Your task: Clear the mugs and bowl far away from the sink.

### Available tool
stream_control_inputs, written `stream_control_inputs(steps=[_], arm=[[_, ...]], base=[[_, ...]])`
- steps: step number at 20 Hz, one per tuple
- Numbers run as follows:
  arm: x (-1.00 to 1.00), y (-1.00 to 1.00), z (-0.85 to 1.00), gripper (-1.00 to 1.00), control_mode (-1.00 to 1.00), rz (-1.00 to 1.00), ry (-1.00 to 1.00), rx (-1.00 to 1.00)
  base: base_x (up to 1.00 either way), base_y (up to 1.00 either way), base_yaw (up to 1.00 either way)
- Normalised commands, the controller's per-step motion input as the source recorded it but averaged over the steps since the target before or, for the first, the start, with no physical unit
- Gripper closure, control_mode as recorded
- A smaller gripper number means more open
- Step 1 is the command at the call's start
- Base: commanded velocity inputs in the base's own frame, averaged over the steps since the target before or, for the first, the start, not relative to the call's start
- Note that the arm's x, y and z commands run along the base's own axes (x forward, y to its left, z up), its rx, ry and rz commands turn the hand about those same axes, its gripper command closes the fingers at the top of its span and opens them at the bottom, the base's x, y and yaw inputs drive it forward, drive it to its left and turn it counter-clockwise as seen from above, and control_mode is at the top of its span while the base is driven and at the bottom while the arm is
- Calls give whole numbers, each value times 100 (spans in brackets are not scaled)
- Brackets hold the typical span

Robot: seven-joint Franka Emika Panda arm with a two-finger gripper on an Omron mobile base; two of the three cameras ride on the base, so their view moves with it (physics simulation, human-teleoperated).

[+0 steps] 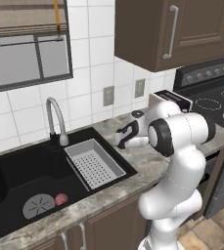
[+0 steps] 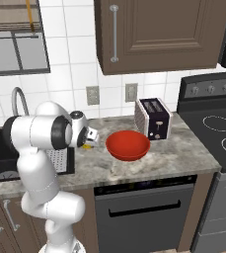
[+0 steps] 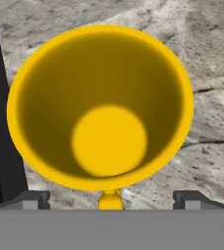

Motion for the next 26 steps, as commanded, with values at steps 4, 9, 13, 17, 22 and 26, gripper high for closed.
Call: stream_control_inputs(steps=[4, 9, 13, 17, 22, 26], arm=[[27, 0, -14, -100, -100, 0, 0, 0], [14, 0, -8, -100, -100, 0, 0, 0], [0, 4, -10, 100, -100, 0, 0, 0], [2, 3, -16, 100, -100, -1, 0, 0], [4, 0, -17, 100, -100, -1, 0, 0], [15, 2, -17, 100, -100, 0, 0, 0]], base=[[0, 0, 0], [0, 0, 0], [0, 0, 0], [0, 0, 0], [0, 0, 0], [0, 0, 0]])
